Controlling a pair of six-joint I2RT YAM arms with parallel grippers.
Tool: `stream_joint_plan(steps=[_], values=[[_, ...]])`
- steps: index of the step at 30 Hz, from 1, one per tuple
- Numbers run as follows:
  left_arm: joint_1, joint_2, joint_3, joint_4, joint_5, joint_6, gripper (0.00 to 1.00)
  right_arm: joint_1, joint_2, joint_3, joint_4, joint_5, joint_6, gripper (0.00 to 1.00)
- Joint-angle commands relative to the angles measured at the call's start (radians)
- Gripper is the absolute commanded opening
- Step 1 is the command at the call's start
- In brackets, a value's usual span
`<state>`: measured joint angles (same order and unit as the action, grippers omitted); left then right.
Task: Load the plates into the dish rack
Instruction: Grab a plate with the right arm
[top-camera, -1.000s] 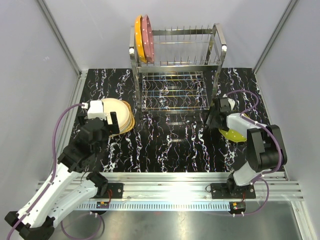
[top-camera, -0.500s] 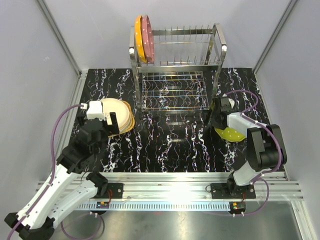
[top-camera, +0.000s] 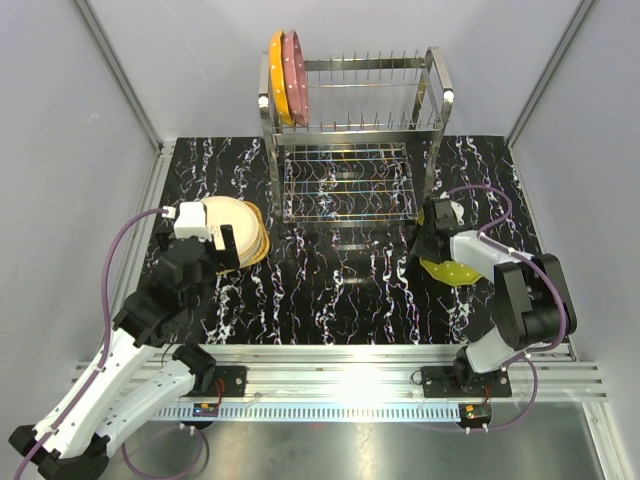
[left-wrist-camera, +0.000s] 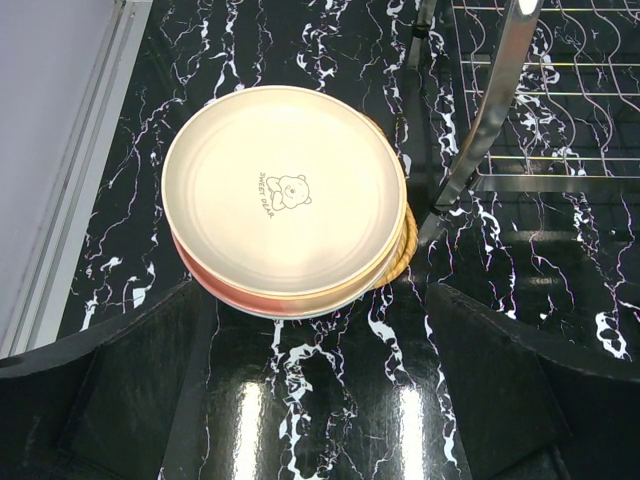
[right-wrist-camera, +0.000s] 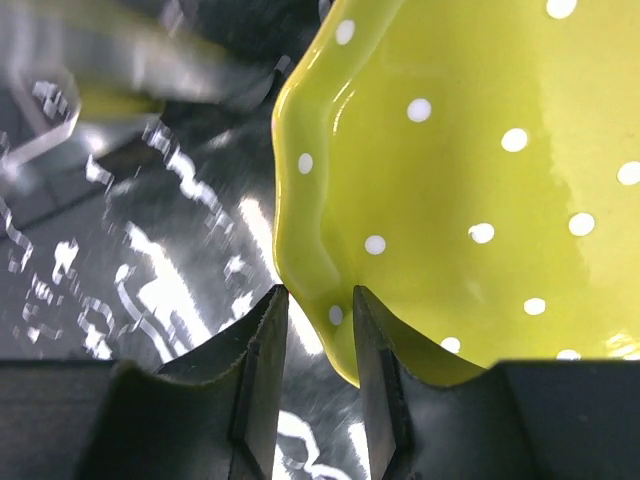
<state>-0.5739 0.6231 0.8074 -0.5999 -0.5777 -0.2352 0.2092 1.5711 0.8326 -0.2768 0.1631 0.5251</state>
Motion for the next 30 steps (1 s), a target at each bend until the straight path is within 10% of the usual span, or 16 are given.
stream_joint_plan(steps=[1,16,30], values=[[0.005,-0.011,0.016,0.029,0.018,0.005,0.99,0.058,-0.034,-0.038,-0.044,-0.021,0.076,0.39],[0.005,-0.026,0.015,0.026,0.024,0.005,0.99,0.389,-0.117,-0.104,-0.018,0.084,0.272,0.34],[0.005,-0.022,0.012,0.029,0.024,0.005,0.99,0.611,0.118,0.164,-0.192,0.159,0.081,0.54]])
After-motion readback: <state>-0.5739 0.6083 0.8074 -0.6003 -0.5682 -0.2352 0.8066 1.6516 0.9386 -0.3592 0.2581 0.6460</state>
